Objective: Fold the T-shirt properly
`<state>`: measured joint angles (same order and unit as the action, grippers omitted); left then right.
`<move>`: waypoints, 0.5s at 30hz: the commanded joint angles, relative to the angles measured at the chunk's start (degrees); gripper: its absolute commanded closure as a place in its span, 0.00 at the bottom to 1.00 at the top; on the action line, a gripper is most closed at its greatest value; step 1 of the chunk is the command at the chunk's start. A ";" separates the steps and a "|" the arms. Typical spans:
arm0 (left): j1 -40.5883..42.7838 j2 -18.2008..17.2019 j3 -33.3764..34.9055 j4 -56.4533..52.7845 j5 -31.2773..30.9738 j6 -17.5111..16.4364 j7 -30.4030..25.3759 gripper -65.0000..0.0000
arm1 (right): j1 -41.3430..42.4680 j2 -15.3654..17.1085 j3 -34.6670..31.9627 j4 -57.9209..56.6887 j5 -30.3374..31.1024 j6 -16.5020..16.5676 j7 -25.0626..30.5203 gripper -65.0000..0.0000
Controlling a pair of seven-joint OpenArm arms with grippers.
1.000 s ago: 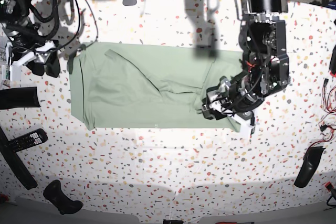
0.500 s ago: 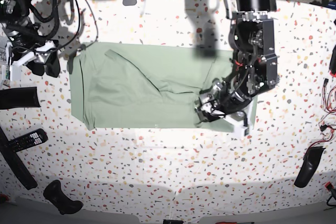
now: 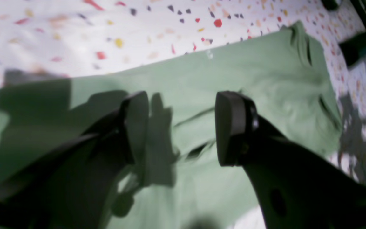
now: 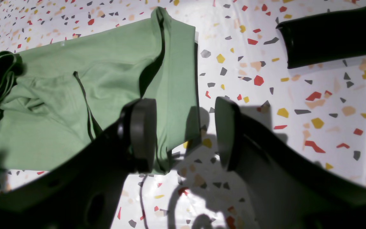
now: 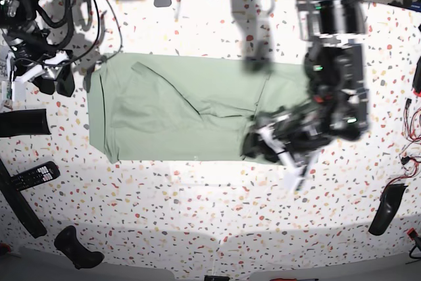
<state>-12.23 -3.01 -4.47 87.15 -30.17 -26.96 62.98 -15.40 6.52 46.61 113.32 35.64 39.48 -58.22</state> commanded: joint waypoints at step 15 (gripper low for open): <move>24.98 -4.83 7.28 26.45 20.65 -2.56 -23.50 0.52 | 0.46 0.76 0.20 1.11 1.03 0.52 1.33 0.55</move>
<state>13.34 -7.94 3.01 112.64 -8.36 -29.45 40.62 -15.27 6.50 46.61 113.32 35.66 39.48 -58.17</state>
